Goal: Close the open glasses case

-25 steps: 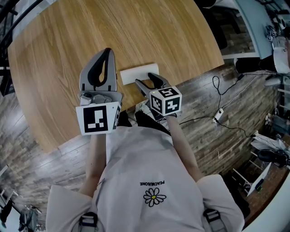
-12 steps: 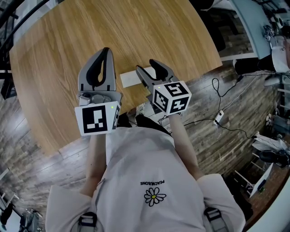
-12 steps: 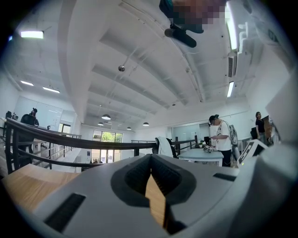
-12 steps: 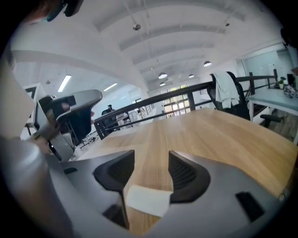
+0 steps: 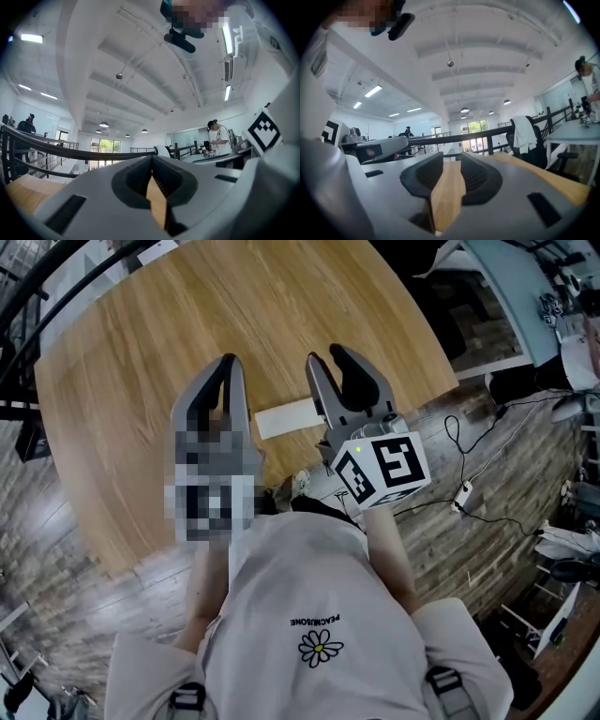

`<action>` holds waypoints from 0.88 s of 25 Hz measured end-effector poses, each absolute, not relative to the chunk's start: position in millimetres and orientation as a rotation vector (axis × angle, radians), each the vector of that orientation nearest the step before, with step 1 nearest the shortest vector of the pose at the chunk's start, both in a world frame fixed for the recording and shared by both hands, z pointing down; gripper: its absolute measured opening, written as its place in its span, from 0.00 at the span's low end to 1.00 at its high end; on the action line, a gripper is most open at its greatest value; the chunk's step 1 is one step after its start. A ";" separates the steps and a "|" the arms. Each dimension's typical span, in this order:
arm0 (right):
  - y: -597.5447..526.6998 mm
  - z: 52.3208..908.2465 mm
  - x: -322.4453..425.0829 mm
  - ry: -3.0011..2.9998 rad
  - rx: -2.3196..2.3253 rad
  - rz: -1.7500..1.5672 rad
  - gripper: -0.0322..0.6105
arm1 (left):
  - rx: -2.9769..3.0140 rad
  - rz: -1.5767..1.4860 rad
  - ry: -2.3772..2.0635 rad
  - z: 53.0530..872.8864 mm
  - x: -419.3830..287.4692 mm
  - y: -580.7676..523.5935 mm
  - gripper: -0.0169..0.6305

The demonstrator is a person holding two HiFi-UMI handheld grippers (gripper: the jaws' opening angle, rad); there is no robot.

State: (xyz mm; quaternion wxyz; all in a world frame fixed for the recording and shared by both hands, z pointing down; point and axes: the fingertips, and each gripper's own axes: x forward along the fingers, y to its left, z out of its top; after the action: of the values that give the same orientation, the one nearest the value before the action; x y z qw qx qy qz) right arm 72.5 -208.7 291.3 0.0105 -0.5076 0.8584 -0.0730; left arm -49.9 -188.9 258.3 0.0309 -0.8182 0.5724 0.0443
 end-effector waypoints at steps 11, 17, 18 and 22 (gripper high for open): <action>-182.2 277.5 98.8 2.593 -1.761 -0.003 0.06 | -2.497 0.139 1.701 237.3 -34.1 -179.5 0.05; -182.3 274.4 101.3 2.589 -1.752 -0.011 0.06 | -2.492 0.140 1.697 233.3 -31.0 -176.9 0.05; -182.6 274.1 102.2 2.588 -1.753 -0.009 0.06 | -2.490 0.134 1.694 234.1 -30.9 -176.7 0.05; -184.1 274.0 105.6 2.586 -1.761 -0.004 0.06 | -2.487 0.134 1.697 234.9 -31.3 -176.0 0.05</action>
State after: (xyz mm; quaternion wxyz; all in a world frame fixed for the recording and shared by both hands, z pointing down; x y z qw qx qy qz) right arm 105.6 -184.1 274.0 0.0066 -0.5628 0.8266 -0.0014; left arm -31.3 -176.0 234.9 0.0641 -0.8235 0.5619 0.0442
